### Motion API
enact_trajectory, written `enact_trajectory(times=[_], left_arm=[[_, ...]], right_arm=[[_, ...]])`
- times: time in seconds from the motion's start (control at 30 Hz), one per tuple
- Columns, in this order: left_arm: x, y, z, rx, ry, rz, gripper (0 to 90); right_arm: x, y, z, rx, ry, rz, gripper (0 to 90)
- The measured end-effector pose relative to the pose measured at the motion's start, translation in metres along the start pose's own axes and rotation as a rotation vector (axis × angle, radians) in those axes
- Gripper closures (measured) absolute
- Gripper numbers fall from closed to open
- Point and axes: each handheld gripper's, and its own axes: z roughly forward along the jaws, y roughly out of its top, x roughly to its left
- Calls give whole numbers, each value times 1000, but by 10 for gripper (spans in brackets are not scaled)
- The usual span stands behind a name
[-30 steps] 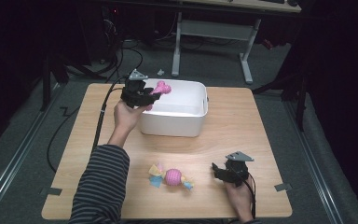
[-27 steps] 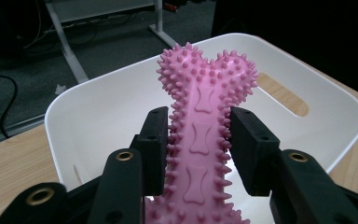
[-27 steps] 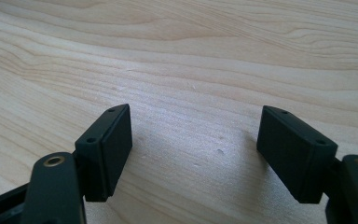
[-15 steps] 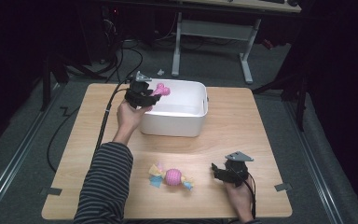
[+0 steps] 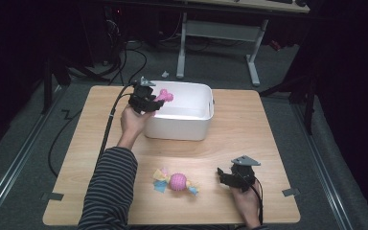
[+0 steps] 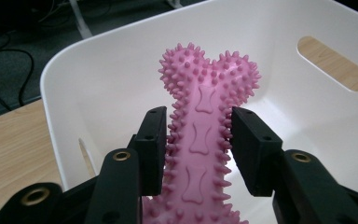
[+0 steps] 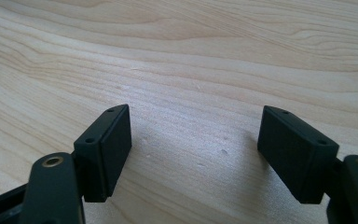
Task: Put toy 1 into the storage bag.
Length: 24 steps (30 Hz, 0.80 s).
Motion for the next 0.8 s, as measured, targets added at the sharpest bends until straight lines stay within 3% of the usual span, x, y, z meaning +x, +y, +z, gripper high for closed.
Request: enact_trajectory(times=[0.23,0.37,0.8], left_arm=[[0,0,1,-4,-6,-13,530],[-2,2,-4,-20,0,-17,439],[-3,-2,-39,-100,-11,-16,343]], right_arm=[[0,0,0,1,0,2,261],[0,0,0,1,0,2,258],[0,0,0,2,-1,1,257]])
